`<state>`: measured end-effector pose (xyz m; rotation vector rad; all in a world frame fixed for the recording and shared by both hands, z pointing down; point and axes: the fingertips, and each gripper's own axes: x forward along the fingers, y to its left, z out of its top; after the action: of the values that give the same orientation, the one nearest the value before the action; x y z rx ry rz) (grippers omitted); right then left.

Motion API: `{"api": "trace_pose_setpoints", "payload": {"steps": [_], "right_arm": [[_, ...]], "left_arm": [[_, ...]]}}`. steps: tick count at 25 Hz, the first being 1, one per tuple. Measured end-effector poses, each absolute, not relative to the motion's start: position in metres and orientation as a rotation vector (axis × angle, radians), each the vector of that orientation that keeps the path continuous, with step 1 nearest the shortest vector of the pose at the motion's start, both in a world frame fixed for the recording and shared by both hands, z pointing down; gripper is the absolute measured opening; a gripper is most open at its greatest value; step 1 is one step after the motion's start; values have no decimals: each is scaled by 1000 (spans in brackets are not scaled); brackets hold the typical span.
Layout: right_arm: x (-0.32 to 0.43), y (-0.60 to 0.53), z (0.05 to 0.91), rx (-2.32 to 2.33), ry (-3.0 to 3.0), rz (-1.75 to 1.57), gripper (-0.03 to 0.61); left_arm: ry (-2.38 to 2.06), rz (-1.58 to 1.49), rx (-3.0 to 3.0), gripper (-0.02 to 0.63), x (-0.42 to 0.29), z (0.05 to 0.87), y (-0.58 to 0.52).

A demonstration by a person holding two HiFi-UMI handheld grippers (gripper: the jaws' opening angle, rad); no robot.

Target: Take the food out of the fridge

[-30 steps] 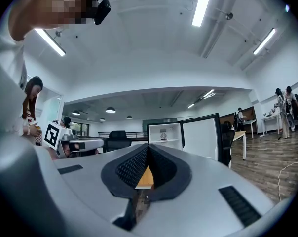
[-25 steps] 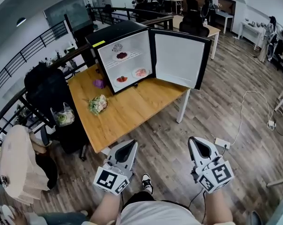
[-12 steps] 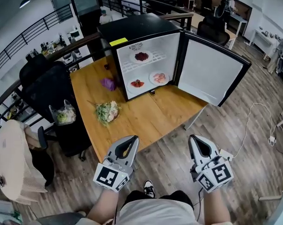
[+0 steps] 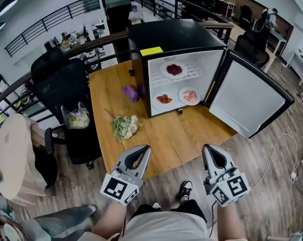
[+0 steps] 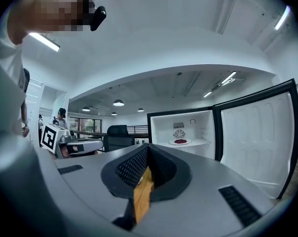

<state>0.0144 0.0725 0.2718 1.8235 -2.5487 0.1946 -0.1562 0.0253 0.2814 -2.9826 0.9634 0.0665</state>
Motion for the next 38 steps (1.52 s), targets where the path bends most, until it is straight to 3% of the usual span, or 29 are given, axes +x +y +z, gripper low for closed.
{"api": "trace_pose_setpoints", "payload": {"steps": [20,30,38], "right_arm": [[164,-79,331,1625,-2727,462,18],[149,-105,344,1705,-2669,557,18],[141,-132,376,1882,-2586,899,20]], "left_arm": [[1260,-128,-2884,6,-9,302,-85],[1196,-112,-2930,6,-28,316,-116],[1140,-112,-2988,6,-49,327,-138]]}}
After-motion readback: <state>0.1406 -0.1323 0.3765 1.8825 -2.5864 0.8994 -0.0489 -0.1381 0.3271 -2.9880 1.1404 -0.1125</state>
